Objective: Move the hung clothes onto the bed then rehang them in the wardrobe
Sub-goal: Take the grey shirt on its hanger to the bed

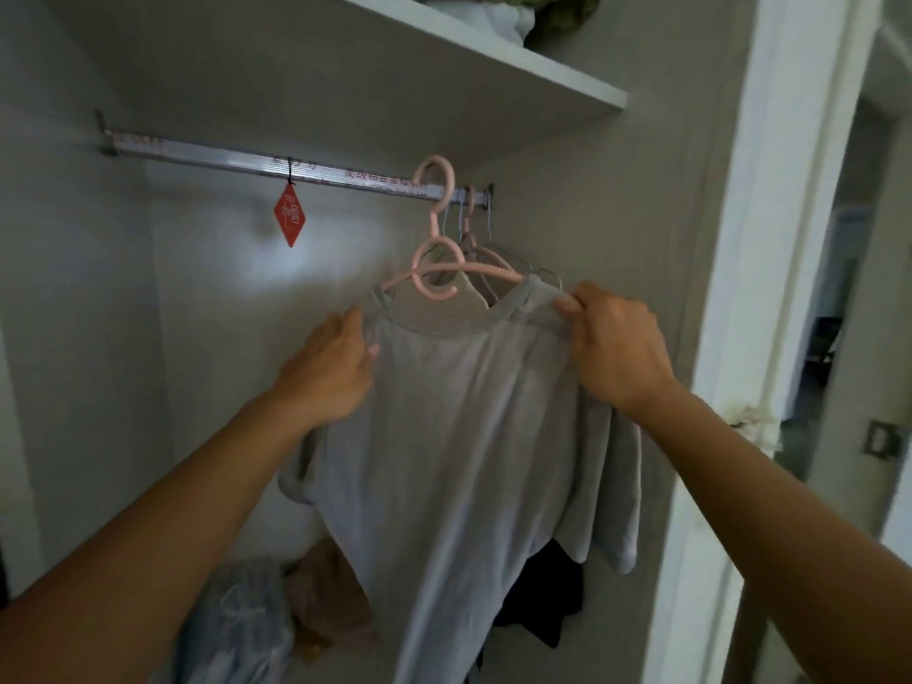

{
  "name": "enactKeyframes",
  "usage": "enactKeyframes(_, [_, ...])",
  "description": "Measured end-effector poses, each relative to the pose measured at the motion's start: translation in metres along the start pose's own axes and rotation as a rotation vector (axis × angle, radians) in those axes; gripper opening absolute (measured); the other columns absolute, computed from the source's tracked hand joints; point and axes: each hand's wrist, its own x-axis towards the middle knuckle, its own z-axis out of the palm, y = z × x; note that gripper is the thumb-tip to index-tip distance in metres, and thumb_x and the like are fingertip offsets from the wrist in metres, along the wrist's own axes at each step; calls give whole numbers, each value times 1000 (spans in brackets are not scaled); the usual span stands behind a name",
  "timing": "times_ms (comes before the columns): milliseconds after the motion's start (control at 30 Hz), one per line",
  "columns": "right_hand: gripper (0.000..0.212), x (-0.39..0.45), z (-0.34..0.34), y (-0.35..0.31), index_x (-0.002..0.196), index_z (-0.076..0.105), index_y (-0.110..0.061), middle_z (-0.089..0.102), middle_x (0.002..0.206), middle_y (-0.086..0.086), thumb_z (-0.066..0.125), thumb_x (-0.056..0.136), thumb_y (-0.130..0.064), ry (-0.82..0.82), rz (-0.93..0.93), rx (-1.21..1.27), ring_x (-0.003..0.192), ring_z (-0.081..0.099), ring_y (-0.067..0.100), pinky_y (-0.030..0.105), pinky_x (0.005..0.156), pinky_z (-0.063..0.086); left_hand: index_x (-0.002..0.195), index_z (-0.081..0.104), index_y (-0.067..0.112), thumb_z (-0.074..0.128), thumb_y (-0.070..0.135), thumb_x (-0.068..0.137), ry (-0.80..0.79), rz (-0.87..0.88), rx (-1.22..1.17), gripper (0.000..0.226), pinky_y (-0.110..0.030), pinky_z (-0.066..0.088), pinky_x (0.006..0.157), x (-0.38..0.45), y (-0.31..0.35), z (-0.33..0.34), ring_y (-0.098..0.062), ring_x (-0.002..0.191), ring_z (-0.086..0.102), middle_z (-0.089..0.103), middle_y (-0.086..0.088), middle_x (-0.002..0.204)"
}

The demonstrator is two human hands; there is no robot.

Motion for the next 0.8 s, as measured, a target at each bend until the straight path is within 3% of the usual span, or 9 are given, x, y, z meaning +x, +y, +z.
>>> enactKeyframes(133, [34, -21, -30, 0, 90, 53, -9, 66, 91, 22, 37, 104, -36, -26, 44, -25, 85, 59, 48, 43, 67, 41, 155, 4, 8, 35, 37, 104, 4, -48, -52, 67, -51, 21, 118, -8, 6, -7, -37, 148, 14, 10, -22, 161])
enactKeyframes(200, [36, -31, -48, 4, 92, 55, -9, 67, 90, 18, 36, 105, -36, -37, 70, -48, 84, 59, 44, 42, 67, 41, 156, -2, 9, 32, 38, 105, -2, -42, -68, 68, -49, 16, 119, -15, 17, -6, -34, 150, 6, 2, -19, 163])
enactKeyframes(300, [35, -46, -76, 13, 92, 56, -12, 63, 82, 9, 35, 106, -37, -22, 94, -105, 74, 56, 35, 37, 64, 33, 156, 3, 7, 31, 38, 105, 6, 0, -116, 66, -49, 18, 119, -23, 39, 2, -34, 149, 11, 7, -19, 162])
enactKeyframes(400, [38, -64, -103, 28, 93, 58, -15, 64, 80, 3, 32, 105, -41, 3, 112, -108, 73, 59, 29, 42, 68, 48, 155, 14, 9, 30, 41, 105, 2, 28, -189, 61, -49, 26, 115, -24, 57, 15, -34, 145, 24, 20, -17, 159])
enactKeyframes(500, [38, -82, -131, 43, 94, 60, -14, 63, 80, 3, 34, 105, -39, 2, 165, -95, 74, 59, 26, 45, 73, 51, 139, 40, 6, 30, 37, 104, 42, 108, -211, 48, -47, 42, 98, -28, 79, 30, -39, 123, 48, 49, -22, 137])
enactKeyframes(567, [34, -96, -152, 52, 91, 60, -14, 61, 78, 1, 37, 105, -35, 2, 214, -73, 73, 57, 21, 36, 69, 49, 136, 42, 9, 29, 34, 105, 30, 156, -221, 42, -44, 46, 89, -35, 99, 41, -39, 112, 56, 58, -20, 126])
enactKeyframes(667, [30, -123, -189, 69, 82, 55, -19, 55, 72, -4, 39, 105, -31, 16, 279, -87, 70, 53, 12, 21, 61, 38, 140, 41, 12, 29, 35, 105, 34, 229, -273, 44, -49, 47, 92, -43, 134, 57, -37, 112, 57, 59, -18, 125])
enactKeyframes(800, [31, -158, -241, 94, 85, 58, -16, 58, 74, -3, 39, 105, -31, 37, 364, -149, 72, 54, 11, 20, 63, 37, 130, 51, 10, 34, 31, 105, 20, 294, -337, 37, -45, 45, 88, -54, 194, 73, -37, 109, 54, 55, -19, 121])
